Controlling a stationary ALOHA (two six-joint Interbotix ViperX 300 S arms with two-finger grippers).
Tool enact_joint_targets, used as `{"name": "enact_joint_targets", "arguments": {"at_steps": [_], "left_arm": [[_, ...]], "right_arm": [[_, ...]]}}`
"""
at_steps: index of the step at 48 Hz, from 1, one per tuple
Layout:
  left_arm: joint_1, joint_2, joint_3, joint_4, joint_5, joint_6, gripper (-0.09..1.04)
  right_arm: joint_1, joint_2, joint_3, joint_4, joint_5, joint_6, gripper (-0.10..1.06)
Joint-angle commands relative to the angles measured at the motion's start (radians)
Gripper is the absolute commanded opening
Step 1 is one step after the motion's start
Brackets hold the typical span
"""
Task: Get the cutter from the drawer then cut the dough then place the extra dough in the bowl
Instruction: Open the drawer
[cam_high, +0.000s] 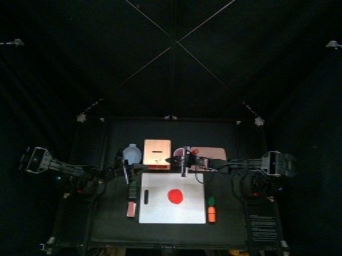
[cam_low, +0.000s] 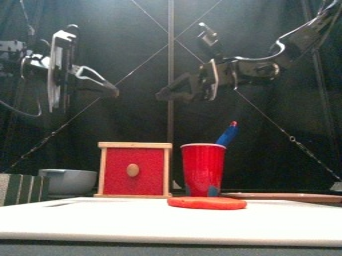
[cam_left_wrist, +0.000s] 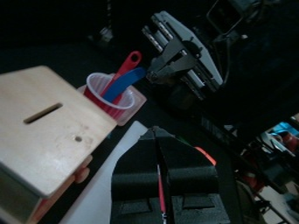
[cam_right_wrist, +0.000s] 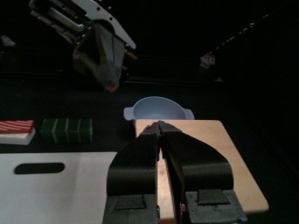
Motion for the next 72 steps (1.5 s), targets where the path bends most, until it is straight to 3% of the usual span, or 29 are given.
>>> {"name": "enact_joint_targets", "arguments": {"at_steps": [1, 9, 14, 20, 26, 34, 40, 46, 59, 72], "left_arm": [[-0.008, 0.08, -0.058, -0.054, -0.009, -0.078, 0.1], [-0.028, 0.181, -0.081, -0.067, 0.005, -0.285, 0.12], [-0.035, 0.201, -0.081, -0.058, 0.005, -0.42, 0.19], [-0.035, 0.207, -0.08, -0.037, 0.011, -0.515, 0.28], [-0.037, 0.235, -0.087, -0.031, 0.021, -0.555, 0.41], [-0.037, 0.249, -0.101, -0.037, 0.066, -0.627, 0.73], [-0.035, 0.278, -0.123, -0.13, 0.084, -0.698, 0.86], [-0.021, 0.334, -0.161, -0.225, 0.081, -0.709, 0.86], [0.028, 0.4, -0.21, -0.222, 0.055, -0.698, 0.86], [0.048, 0.407, -0.209, -0.25, 0.032, -0.601, 0.86]], "right_arm": [[-0.012, 0.069, -0.106, -0.011, -0.009, 0.005, 0.06], [-0.028, 0.156, -0.189, -0.017, 0.015, 0.009, 0.06], [-0.031, 0.163, -0.199, -0.018, 0.084, 0.011, 0.06], [-0.031, 0.167, -0.199, -0.018, 0.146, 0.011, 0.06], [-0.028, 0.195, -0.196, -0.018, 0.161, 0.011, 0.06], [-0.026, 0.21, -0.193, -0.018, 0.167, 0.008, 0.06], [-0.025, 0.21, -0.193, -0.018, 0.178, 0.005, 0.06], [-0.023, 0.21, -0.193, -0.018, 0.179, 0.005, 0.06], [-0.021, 0.21, -0.187, -0.018, 0.179, 0.005, 0.06], [-0.021, 0.21, -0.187, -0.015, 0.179, 0.006, 0.06]]}}
